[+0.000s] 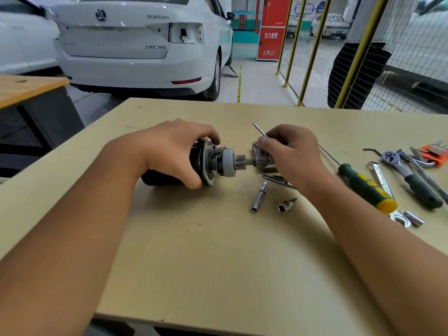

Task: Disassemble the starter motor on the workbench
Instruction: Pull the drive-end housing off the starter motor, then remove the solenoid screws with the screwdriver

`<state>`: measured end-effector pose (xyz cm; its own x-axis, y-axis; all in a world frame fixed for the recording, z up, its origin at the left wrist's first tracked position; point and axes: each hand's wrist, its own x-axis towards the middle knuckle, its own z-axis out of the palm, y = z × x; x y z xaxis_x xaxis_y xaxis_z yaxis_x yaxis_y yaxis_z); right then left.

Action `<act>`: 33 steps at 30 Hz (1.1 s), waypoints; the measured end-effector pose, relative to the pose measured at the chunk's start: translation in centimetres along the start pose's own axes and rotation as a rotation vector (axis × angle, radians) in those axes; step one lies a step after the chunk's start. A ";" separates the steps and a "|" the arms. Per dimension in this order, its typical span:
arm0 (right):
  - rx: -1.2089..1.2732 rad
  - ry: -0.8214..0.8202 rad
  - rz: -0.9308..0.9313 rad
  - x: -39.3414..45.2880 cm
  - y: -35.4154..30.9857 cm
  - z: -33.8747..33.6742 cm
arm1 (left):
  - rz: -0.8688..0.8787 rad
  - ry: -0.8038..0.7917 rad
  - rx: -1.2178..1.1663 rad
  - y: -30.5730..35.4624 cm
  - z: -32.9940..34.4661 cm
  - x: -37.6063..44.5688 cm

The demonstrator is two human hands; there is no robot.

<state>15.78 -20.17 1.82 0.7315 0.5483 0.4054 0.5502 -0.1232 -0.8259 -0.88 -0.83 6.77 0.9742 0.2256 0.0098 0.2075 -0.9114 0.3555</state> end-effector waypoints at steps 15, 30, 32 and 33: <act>0.487 -0.288 -0.082 -1.2 -1.4 0.8 | 0.061 -0.053 -0.454 -3.0 -1.2 -0.3; 0.156 -0.119 -0.095 -1.0 -0.9 2.6 | 0.039 0.116 -0.844 -8.6 -0.7 0.8; 0.143 -0.110 -0.102 -0.9 -0.8 2.7 | -0.025 0.169 -0.840 -9.1 -0.6 0.8; 0.141 -0.102 -0.105 -0.8 -0.9 2.8 | -0.059 0.201 -0.805 -9.1 -0.6 0.7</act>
<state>13.57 -18.23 1.09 0.6245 0.6337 0.4566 0.5544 0.0521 -0.8306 -2.15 7.88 4.11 0.9135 0.3917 0.1099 0.0561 -0.3889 0.9196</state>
